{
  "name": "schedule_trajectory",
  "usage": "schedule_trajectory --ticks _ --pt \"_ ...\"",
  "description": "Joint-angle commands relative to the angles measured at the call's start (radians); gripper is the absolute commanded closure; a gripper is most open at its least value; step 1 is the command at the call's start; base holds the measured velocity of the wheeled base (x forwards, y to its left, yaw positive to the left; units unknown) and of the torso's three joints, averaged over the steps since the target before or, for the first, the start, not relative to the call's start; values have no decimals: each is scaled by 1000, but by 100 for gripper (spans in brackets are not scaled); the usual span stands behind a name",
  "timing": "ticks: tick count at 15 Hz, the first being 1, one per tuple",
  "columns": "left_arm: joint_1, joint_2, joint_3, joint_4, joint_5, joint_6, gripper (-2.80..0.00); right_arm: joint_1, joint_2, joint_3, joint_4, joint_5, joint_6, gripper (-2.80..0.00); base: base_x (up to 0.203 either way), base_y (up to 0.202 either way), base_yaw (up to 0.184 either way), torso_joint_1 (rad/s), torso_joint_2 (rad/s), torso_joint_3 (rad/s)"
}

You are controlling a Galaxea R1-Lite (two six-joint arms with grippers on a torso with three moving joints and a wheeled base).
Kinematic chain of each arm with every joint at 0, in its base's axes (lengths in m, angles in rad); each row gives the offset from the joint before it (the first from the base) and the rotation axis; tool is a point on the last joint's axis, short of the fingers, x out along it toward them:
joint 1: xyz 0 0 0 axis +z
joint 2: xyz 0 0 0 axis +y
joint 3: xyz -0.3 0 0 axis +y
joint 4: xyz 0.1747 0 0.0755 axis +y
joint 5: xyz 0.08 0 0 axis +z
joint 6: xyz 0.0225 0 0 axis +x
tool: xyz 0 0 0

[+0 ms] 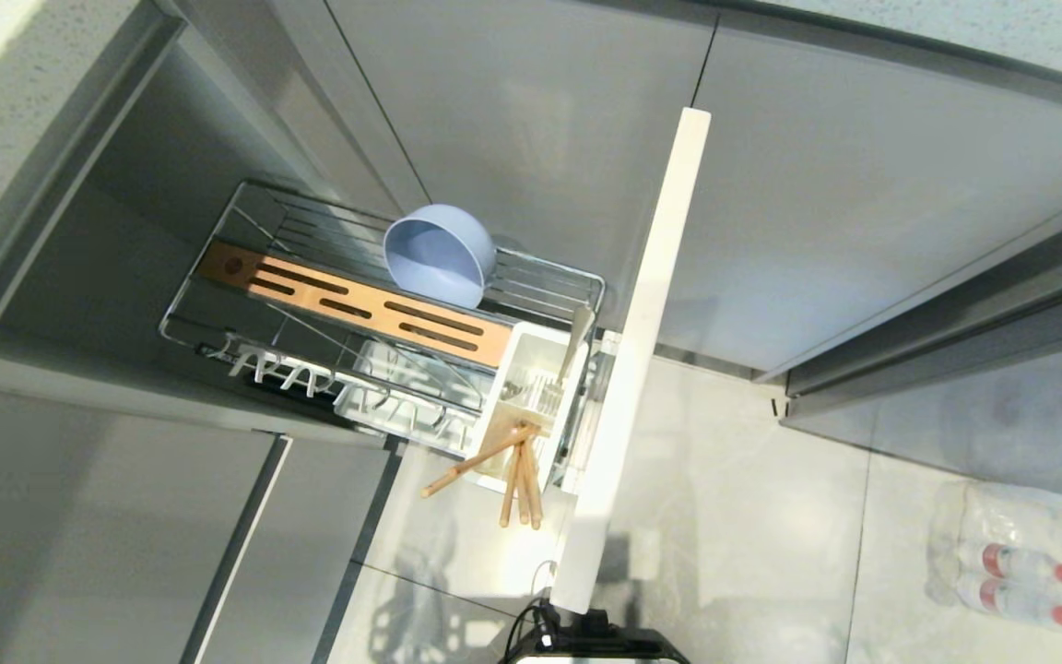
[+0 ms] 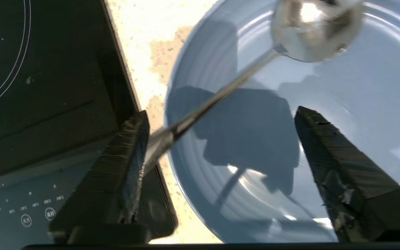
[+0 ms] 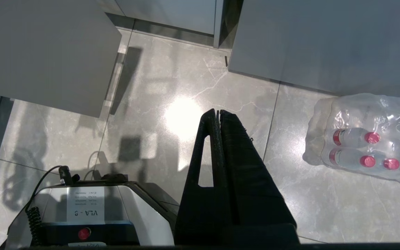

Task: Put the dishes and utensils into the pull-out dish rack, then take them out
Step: Pick up the spoon and place it in the cupboard

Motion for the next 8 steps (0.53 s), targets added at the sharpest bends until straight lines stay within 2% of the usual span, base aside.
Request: schedule_trajectory --ticks 1,8 --pt "1 24 0 6 -3 -1 -280 -1 2 0 0 0 1 0 0 0 0 0 0 0" --pt "0 37 31 12 -116 1 -280 -1 0 0 0 0 1 0 0 0 0 0 0 0"
